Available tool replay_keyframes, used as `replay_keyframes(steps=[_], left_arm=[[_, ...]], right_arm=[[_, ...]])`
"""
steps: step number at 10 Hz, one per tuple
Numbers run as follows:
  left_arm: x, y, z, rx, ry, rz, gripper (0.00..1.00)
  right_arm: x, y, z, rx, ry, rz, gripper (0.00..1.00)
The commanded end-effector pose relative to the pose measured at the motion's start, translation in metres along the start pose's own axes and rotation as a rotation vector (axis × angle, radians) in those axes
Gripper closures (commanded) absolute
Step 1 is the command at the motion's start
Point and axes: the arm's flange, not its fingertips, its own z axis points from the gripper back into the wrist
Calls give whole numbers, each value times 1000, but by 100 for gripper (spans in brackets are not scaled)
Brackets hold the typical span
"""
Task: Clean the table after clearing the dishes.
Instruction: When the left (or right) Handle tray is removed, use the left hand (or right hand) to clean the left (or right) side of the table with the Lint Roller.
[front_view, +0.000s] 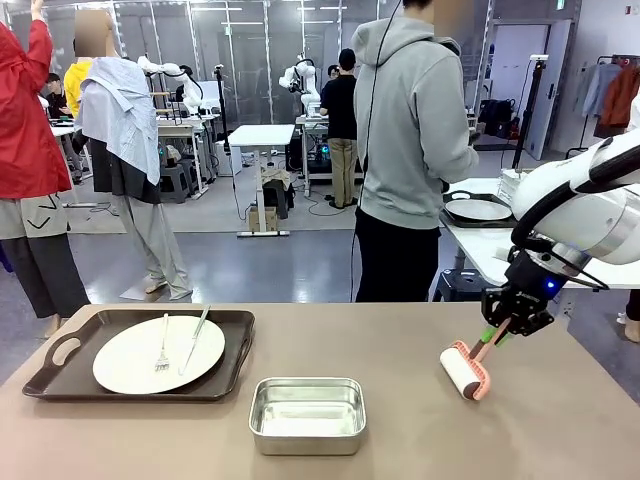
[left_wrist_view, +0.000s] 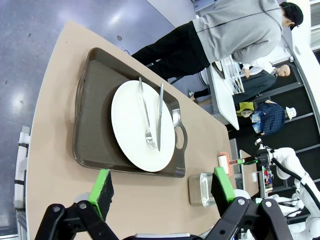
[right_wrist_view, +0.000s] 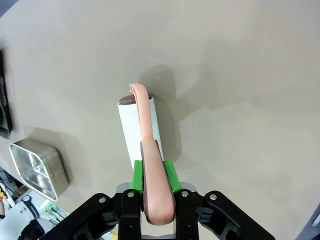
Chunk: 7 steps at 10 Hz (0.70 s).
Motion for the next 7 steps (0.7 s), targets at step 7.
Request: replay_keyframes(steps=[7], left_arm=[[1,2,3,-17,0,-10,0]], right_arm=[[-7,-92,-12,-302,-143,-127,79]])
